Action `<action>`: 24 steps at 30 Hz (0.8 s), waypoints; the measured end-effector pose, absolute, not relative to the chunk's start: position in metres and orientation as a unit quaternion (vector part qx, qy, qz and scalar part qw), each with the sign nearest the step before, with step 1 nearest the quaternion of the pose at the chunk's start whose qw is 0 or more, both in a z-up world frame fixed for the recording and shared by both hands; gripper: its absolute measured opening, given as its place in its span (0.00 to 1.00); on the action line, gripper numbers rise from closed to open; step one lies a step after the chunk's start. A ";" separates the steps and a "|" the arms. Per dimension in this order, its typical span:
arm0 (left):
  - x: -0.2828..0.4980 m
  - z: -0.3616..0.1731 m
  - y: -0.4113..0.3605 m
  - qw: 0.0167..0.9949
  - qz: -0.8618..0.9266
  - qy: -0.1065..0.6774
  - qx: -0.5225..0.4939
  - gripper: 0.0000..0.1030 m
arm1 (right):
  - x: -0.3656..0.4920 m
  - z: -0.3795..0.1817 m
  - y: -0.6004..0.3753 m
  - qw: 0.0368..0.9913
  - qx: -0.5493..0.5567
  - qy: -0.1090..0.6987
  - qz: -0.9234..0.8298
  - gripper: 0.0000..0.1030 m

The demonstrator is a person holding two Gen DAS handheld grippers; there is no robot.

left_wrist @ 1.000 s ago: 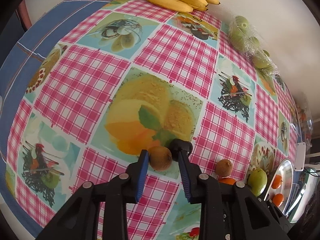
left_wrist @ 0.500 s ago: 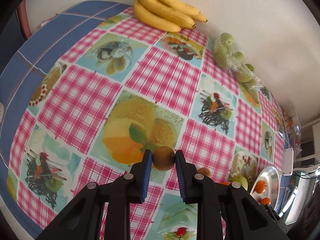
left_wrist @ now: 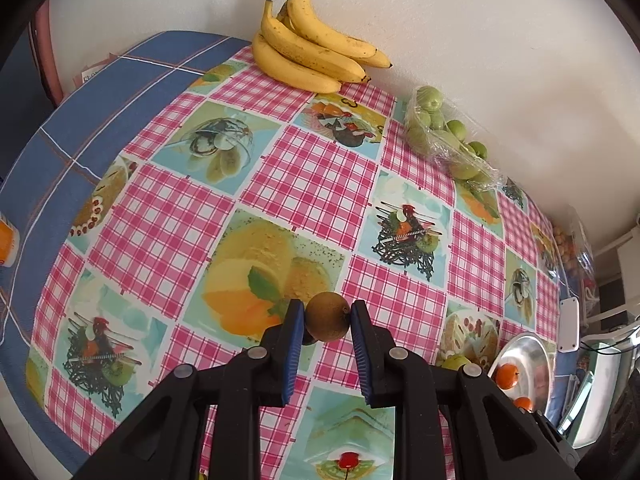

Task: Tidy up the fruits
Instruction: 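Lift the tangerine and kiwi and carry both over the steel bowl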

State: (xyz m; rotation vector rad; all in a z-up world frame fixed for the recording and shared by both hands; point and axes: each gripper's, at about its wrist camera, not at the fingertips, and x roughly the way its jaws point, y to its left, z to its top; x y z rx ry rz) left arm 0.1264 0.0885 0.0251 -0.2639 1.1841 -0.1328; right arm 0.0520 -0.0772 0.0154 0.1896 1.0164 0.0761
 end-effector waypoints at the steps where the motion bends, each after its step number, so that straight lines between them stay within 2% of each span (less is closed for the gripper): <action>1: 0.126 0.025 0.087 0.820 -0.063 0.556 -0.123 0.25 | 0.051 0.016 -0.078 0.869 0.091 0.486 0.036 0.38; 12: 0.115 0.030 0.047 0.821 -0.091 0.555 -0.093 0.25 | 0.038 0.014 -0.132 0.863 0.136 0.487 -0.011 0.38; 24: 0.083 0.037 -0.040 0.819 -0.165 0.550 -0.022 0.25 | 0.008 0.016 -0.209 0.856 0.187 0.473 -0.093 0.38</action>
